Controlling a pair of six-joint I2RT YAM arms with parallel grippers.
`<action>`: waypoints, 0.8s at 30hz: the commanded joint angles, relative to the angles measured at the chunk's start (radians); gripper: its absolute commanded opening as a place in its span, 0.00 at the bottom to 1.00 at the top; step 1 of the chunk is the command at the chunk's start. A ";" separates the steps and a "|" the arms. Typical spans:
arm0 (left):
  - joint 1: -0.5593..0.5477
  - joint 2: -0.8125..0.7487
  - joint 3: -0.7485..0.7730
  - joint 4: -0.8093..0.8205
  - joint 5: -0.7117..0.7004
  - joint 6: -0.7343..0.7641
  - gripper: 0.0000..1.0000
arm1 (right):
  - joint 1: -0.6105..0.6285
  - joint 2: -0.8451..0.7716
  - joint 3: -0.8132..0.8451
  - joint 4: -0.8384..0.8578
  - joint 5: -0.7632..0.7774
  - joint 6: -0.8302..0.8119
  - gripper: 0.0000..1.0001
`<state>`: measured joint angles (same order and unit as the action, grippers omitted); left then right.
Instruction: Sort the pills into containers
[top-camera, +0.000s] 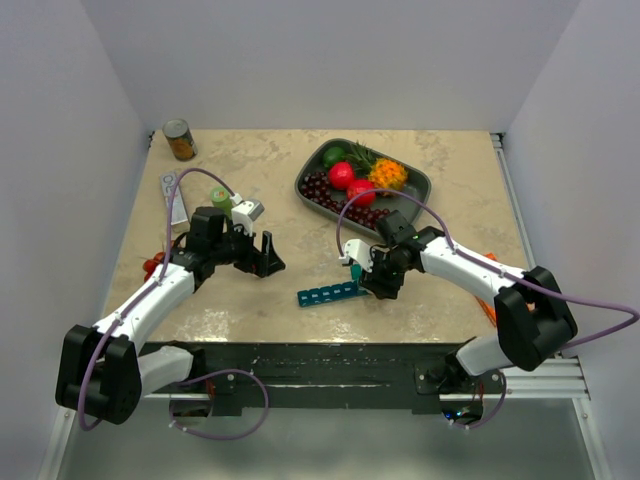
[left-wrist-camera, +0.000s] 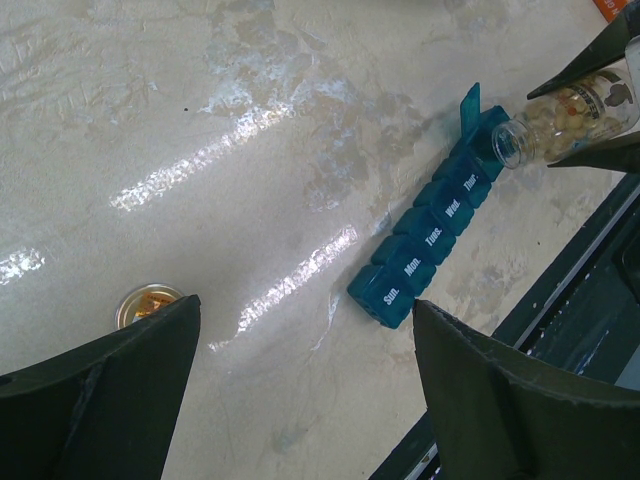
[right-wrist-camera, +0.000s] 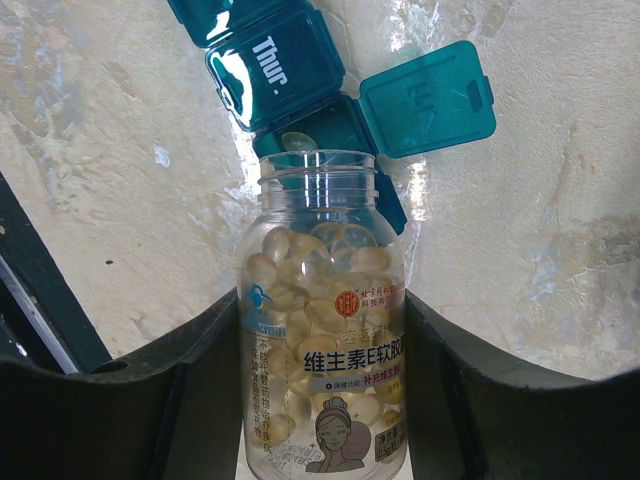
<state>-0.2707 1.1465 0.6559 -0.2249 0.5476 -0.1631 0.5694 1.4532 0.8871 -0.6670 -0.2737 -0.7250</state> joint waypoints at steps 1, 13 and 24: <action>-0.005 -0.001 0.021 0.025 0.023 0.025 0.91 | 0.006 0.001 0.030 0.000 0.013 0.012 0.05; -0.005 -0.002 0.019 0.025 0.025 0.024 0.91 | 0.006 0.025 0.058 -0.049 0.008 0.001 0.05; -0.007 -0.007 0.019 0.025 0.023 0.025 0.91 | 0.006 0.052 0.075 -0.069 -0.041 0.018 0.05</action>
<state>-0.2710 1.1465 0.6559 -0.2249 0.5480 -0.1631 0.5705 1.4963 0.9169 -0.7082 -0.2775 -0.7242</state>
